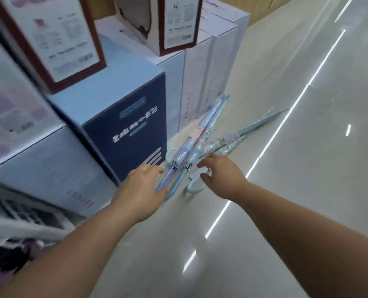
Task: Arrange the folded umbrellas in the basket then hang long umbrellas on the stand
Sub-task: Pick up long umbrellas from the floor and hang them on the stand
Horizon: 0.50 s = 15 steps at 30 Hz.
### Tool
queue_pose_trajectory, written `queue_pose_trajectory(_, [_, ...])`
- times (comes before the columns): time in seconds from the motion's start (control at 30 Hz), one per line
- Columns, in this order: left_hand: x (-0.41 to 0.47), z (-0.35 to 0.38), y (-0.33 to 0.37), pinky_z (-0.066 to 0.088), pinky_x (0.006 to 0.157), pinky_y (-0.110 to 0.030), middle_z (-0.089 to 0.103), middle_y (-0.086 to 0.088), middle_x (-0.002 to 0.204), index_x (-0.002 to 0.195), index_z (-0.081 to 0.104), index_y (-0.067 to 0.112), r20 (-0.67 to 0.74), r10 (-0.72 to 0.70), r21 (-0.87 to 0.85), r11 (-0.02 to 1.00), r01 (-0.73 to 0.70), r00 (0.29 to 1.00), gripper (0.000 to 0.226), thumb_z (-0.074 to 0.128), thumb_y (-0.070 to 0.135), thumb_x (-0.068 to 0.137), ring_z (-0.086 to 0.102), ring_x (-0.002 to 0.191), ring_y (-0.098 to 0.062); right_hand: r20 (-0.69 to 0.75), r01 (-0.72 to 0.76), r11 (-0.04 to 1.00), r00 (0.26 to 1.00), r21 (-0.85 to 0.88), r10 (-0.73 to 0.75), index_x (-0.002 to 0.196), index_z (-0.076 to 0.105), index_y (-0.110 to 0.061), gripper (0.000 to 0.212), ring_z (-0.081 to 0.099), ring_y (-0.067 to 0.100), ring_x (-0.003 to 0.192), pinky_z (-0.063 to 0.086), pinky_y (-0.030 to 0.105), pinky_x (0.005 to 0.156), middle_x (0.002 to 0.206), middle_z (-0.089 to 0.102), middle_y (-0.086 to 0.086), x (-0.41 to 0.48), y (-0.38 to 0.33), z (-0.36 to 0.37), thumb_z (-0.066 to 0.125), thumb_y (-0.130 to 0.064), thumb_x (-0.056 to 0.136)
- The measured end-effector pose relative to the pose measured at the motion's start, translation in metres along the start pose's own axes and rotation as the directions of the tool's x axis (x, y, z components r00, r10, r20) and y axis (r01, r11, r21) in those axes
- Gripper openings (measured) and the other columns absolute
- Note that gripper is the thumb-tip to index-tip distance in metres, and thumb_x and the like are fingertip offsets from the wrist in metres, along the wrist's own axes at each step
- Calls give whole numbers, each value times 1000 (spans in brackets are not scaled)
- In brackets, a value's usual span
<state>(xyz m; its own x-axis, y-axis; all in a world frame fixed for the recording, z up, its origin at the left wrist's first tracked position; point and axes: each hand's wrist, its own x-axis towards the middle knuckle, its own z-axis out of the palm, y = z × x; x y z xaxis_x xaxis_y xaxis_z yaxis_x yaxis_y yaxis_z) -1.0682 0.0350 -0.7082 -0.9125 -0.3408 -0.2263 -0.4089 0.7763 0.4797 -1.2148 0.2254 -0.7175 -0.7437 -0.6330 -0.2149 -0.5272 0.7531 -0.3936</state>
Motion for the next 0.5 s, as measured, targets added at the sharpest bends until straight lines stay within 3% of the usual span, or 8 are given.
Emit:
queue_pose_trajectory(0.1, [35, 1, 35, 44, 98, -33, 51, 5, 134, 132, 53, 28, 142, -101, 54, 994, 94, 985, 48, 64, 45, 89, 51, 122, -21, 159, -165, 986, 974, 4, 162, 130, 62, -28, 39, 56, 28, 121, 48, 39, 101, 132, 59, 2, 21, 27, -10, 61, -34, 91])
queue_pose_trajectory(0.23, [44, 7, 60, 48, 98, -37, 53, 1, 133, 130, 53, 30, 293, -267, 72, 964, 257, 918, 49, 64, 46, 86, 52, 125, -24, 355, -421, 898, 865, 130, 355, 139, 54, -30, 48, 56, 26, 124, 46, 36, 103, 138, 55, 1, 28, 56, -20, 61, -40, 93])
queue_pose_trajectory(0.37, [58, 18, 66, 39, 110, -38, 50, -2, 140, 136, 48, 29, 385, -289, 85, 957, 278, 877, 53, 64, 47, 88, 36, 142, -24, 387, -421, 899, 854, 119, 349, 140, 53, -31, 48, 58, 27, 118, 48, 36, 99, 133, 54, 2, 35, 61, -26, 61, -41, 94])
queue_pose_trajectory(0.43, [68, 18, 68, 33, 115, -39, 48, -3, 141, 139, 46, 28, 398, -282, 91, 959, 268, 873, 56, 63, 47, 89, 44, 135, -24, 403, -419, 902, 847, 102, 348, 140, 52, -31, 48, 58, 28, 118, 48, 37, 99, 133, 53, 3, 38, 58, -28, 60, -41, 94])
queue_pose_trajectory(0.5, [75, 16, 67, 37, 112, -40, 45, -2, 143, 141, 44, 29, 431, -282, 78, 958, 275, 857, 59, 63, 46, 89, 50, 129, -24, 432, -416, 907, 832, 70, 348, 141, 51, -32, 47, 56, 28, 119, 48, 37, 98, 133, 52, 3, 40, 53, -32, 58, -42, 95])
